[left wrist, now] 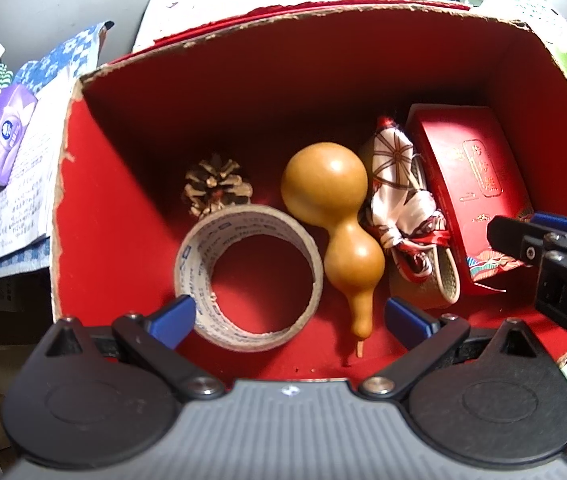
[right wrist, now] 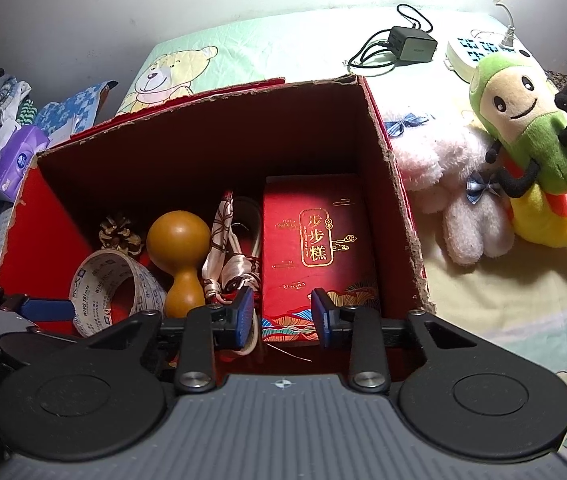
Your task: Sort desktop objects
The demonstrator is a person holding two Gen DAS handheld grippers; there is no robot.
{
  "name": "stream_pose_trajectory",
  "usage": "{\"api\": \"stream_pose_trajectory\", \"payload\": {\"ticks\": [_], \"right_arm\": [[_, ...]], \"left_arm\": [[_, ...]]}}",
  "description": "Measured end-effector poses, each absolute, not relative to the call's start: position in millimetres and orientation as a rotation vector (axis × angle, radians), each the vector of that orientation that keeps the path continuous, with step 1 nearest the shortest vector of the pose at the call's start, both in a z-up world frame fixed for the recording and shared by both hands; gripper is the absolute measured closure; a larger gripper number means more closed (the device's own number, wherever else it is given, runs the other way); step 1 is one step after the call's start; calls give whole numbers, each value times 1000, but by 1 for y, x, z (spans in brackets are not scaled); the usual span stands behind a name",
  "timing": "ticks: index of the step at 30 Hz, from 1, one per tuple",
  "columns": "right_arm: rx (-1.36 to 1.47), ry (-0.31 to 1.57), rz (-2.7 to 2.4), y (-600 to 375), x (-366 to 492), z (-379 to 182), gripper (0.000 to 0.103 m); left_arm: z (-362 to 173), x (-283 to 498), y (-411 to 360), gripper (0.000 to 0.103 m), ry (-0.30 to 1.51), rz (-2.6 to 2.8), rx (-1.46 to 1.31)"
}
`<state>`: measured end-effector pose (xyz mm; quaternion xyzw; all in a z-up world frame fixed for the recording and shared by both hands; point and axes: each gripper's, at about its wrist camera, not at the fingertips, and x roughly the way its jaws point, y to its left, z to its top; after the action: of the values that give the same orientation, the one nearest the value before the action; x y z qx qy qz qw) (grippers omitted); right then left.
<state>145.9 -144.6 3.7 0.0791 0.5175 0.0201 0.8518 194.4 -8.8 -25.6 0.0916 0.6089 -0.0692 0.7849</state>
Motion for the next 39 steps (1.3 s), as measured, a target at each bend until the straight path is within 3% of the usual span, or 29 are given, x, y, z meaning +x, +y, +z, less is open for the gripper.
{"api": "stream_pose_trajectory", "payload": {"ticks": [39], "right_arm": [[202,1070,47,-146,151,5,63]], "left_arm": [[-31,208,-20,2,1286,-151,216]]}}
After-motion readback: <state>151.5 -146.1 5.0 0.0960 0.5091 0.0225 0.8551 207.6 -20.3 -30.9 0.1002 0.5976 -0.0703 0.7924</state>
